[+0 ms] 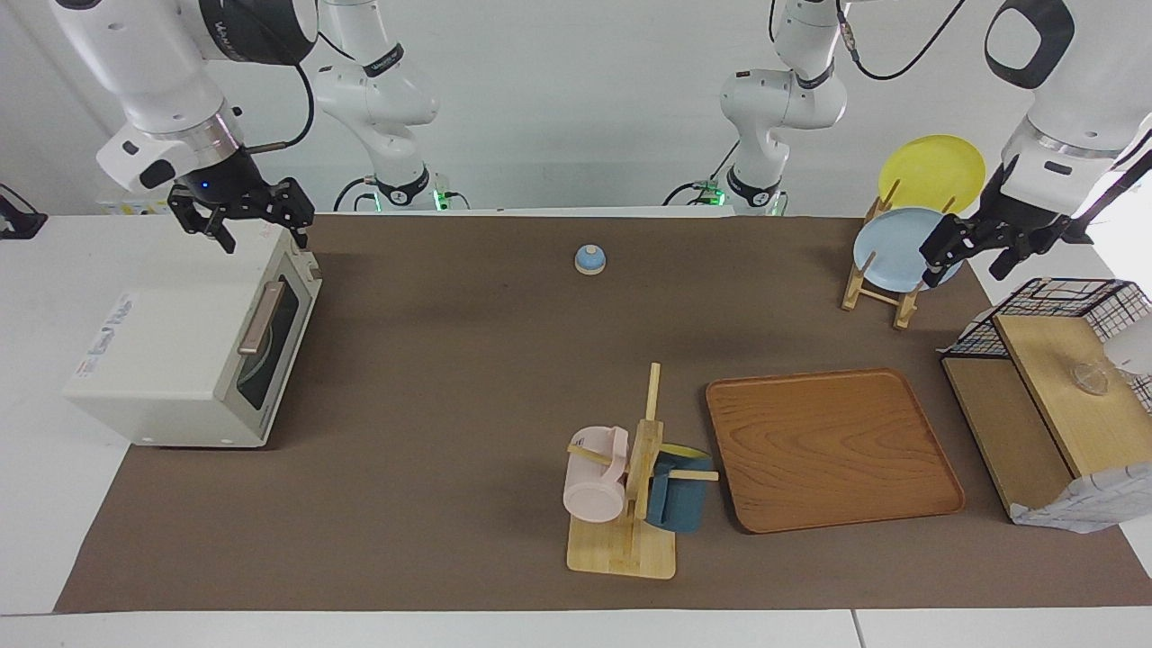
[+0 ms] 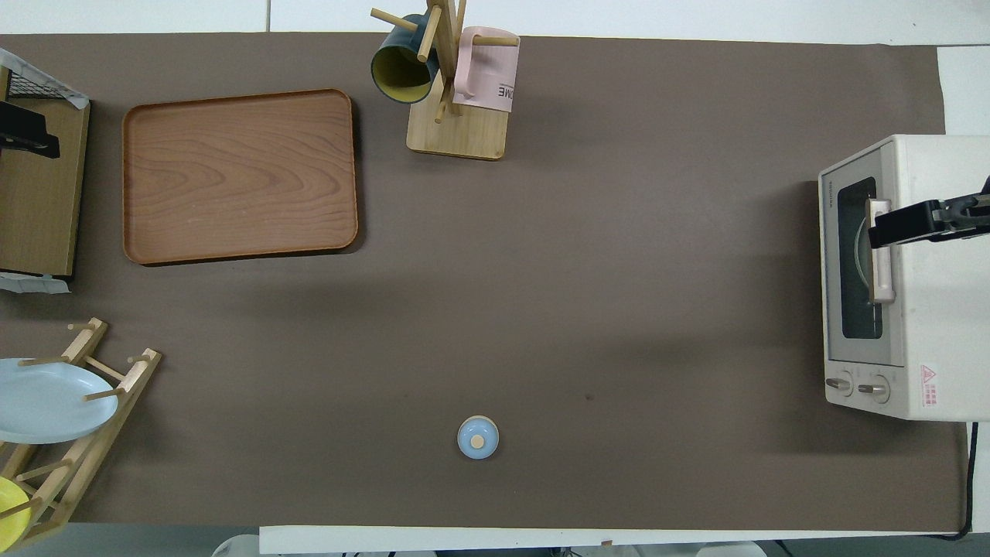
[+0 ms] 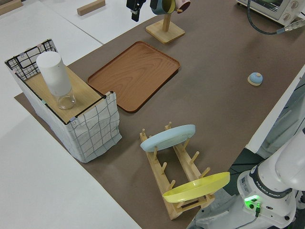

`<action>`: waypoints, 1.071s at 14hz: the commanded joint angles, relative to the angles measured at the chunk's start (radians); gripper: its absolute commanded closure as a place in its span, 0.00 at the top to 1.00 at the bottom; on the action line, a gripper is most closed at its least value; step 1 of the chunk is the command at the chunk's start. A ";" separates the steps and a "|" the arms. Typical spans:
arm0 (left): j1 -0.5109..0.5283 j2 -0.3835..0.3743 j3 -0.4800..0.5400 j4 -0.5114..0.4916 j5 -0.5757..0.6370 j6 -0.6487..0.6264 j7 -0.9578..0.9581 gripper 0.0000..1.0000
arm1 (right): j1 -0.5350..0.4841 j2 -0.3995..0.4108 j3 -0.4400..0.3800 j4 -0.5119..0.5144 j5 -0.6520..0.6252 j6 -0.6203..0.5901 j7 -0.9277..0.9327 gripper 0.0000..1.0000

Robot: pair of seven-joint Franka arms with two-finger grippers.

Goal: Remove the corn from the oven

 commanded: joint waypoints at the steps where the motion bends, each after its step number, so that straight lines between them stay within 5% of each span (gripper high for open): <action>1: 0.001 -0.027 -0.001 -0.026 0.019 -0.008 0.007 1.00 | -0.015 0.002 0.004 0.009 0.018 0.000 -0.007 1.00; 8: -0.003 -0.032 -0.004 -0.035 0.019 -0.014 0.012 1.00 | -0.020 -0.014 -0.002 -0.033 0.018 0.000 -0.016 0.99; 10: -0.002 -0.040 -0.003 -0.043 0.019 -0.025 0.016 1.00 | -0.011 -0.018 -0.004 -0.044 0.011 0.052 -0.011 0.32; 12: 0.036 -0.053 -0.018 -0.033 0.023 -0.080 0.053 1.00 | -0.006 -0.001 -0.002 -0.050 0.011 0.096 -0.011 0.00; 15: 0.166 -0.058 -0.139 -0.032 0.014 -0.178 0.148 1.00 | -0.005 0.070 0.002 -0.050 -0.073 0.172 0.013 0.00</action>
